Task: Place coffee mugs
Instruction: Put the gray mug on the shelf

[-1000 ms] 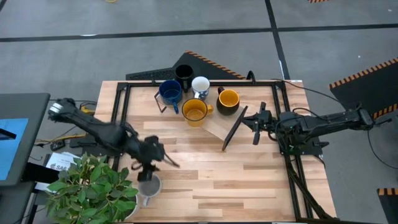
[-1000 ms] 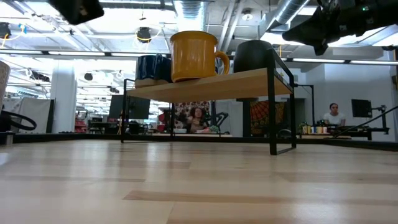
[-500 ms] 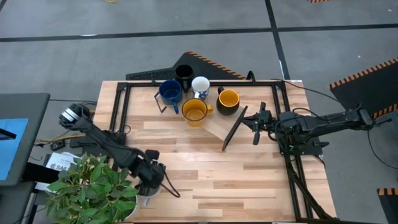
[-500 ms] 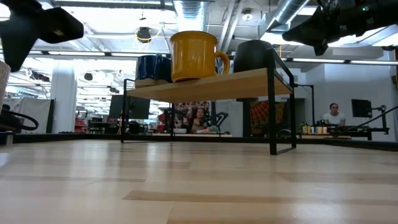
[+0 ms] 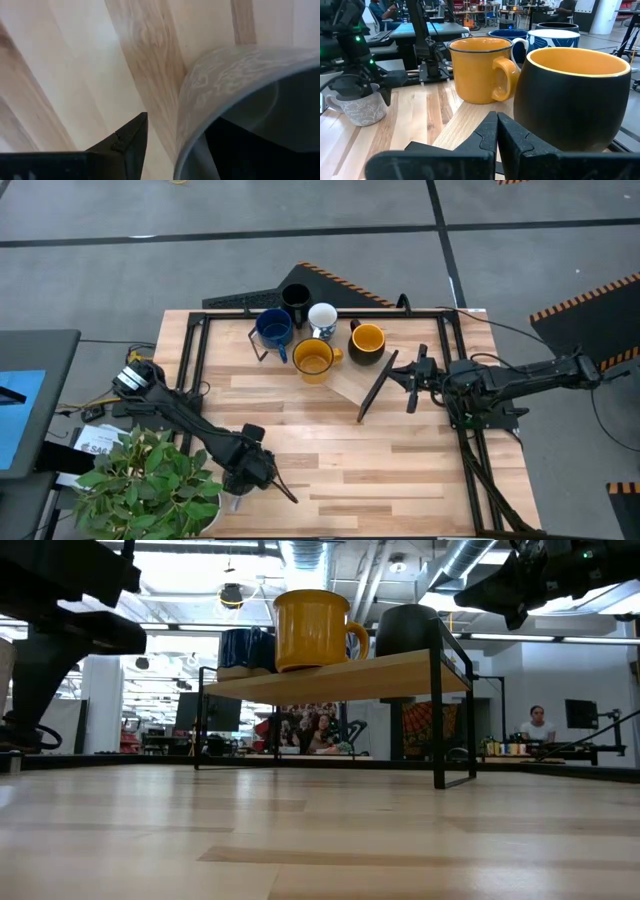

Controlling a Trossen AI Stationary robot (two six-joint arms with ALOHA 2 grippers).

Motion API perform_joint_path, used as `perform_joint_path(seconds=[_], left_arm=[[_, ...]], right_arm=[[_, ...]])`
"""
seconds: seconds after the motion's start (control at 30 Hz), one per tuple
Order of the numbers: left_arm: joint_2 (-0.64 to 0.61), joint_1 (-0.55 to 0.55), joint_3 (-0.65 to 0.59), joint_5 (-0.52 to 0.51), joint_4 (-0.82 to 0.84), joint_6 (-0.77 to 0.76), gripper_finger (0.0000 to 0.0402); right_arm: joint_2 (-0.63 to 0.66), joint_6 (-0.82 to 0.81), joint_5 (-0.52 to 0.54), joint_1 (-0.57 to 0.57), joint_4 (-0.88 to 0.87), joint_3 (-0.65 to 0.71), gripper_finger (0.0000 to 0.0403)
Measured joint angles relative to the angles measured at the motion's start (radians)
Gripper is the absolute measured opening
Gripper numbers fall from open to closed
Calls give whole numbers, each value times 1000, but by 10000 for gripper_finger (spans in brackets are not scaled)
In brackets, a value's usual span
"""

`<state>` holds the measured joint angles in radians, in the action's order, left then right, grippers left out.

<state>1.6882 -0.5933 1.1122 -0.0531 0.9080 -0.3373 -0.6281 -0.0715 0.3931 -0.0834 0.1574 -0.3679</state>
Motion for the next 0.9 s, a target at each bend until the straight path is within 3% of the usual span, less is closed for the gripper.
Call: perform_joint_path(seconds=[0.23,0.37,0.5,0.7,0.9], left_arm=[[10,31,-3,-28,-2,75,154],[10,52,-3,-68,2,139,90],[3,90,-3,-36,6,181,15],[-66,156,71,-34,92,212,5],[-114,236,315,-122,143,224,3]], right_arm=[[0,-8,0,0,0,0,35],[0,-10,0,0,-1,0,35],[0,-9,0,0,-4,0,35],[0,-9,0,0,-8,0,35],[0,-9,0,0,-7,0,35]])
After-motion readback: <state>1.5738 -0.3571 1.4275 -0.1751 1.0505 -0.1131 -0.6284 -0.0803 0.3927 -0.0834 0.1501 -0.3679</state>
